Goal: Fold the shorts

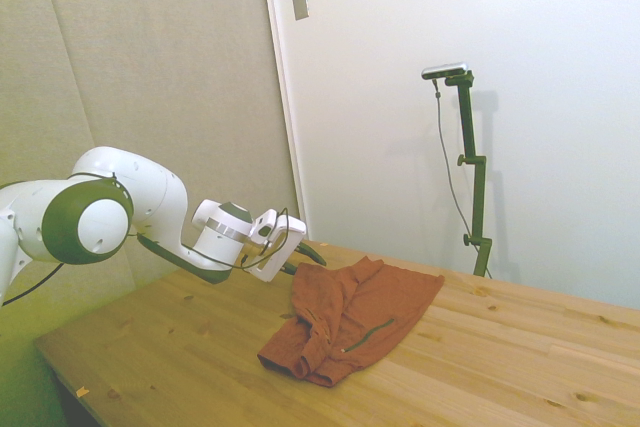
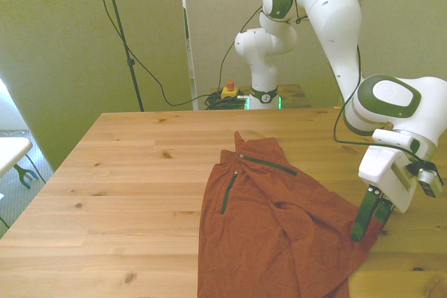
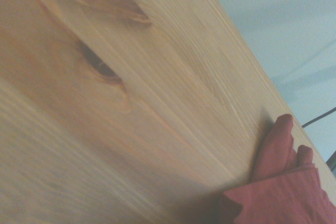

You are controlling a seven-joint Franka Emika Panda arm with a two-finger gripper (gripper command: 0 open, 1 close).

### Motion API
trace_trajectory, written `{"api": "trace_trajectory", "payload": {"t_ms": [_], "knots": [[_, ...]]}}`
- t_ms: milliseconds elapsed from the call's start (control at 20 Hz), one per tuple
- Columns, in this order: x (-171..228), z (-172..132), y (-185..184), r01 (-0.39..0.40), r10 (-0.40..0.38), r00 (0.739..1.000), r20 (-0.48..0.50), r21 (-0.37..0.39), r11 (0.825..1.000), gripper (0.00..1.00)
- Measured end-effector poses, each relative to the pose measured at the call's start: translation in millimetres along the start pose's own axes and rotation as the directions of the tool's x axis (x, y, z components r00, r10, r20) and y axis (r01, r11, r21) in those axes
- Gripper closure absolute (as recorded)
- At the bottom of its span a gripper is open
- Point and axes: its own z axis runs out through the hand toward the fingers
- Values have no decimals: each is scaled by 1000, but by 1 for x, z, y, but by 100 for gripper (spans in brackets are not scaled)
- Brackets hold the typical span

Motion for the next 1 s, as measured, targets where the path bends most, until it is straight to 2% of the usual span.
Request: {"api": "trace_trajectory", "payload": {"t_ms": [1000], "knots": [[1,-1,1,-14,14,1000,-3,2,1000,100]]}}
